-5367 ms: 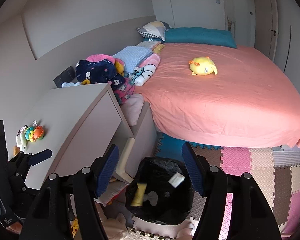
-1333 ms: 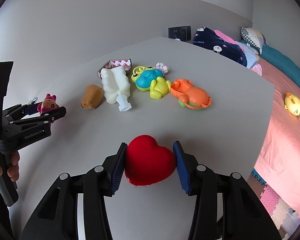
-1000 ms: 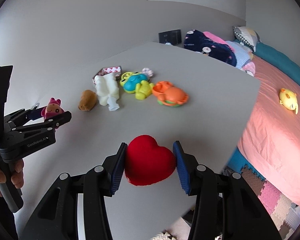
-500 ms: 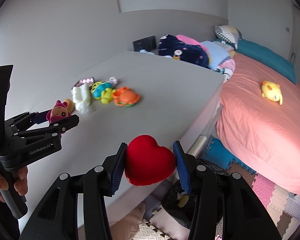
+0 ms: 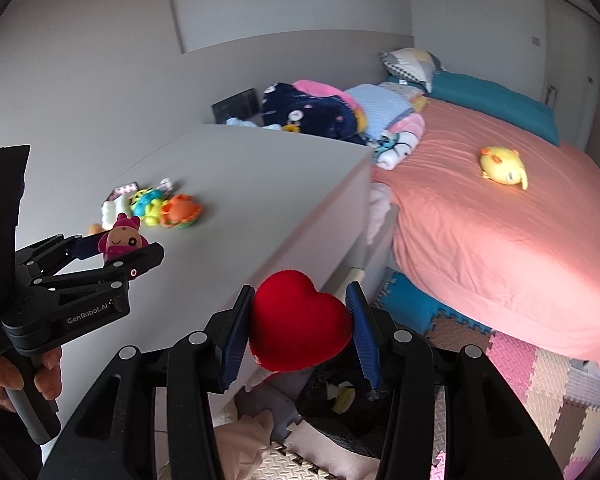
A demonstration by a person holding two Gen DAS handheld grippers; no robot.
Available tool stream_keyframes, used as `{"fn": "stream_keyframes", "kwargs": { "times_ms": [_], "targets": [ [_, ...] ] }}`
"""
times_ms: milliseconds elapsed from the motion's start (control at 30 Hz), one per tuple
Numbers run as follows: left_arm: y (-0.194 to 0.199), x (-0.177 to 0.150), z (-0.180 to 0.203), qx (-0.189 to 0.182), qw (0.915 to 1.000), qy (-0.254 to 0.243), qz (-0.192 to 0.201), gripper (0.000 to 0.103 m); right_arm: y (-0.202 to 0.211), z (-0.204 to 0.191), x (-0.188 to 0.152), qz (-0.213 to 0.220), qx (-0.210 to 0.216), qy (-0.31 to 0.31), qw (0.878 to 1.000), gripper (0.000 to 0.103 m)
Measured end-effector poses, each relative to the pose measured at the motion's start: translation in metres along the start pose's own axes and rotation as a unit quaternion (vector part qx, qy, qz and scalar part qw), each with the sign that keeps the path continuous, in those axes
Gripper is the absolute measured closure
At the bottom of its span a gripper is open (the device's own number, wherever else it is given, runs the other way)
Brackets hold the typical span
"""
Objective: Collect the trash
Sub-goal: 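Carry the pink toy and red heart in both grippers over the black bin, then open both grippers to drop the pink toy and red heart into the bin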
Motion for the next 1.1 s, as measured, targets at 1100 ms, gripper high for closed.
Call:
{"fn": "stream_keyframes", "kwargs": {
  "times_ms": [1100],
  "targets": [
    [-0.036, 0.009, 0.154, -0.117, 0.9879, -0.1, -0.018, 0.042, 0.032, 0.131, -0.019, 0.005, -0.098, -0.088, 0.991, 0.055]
  ]
}}
Point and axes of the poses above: each gripper's, at about its wrist camera, not at the fingertips, and y roughly against the way its jaws point, z to its right, x to its top, the point moved 3 cm from there along -y, roughly the way its jaws point, and after that the axes turned 13 degrees about z, right-handed, at the moved point
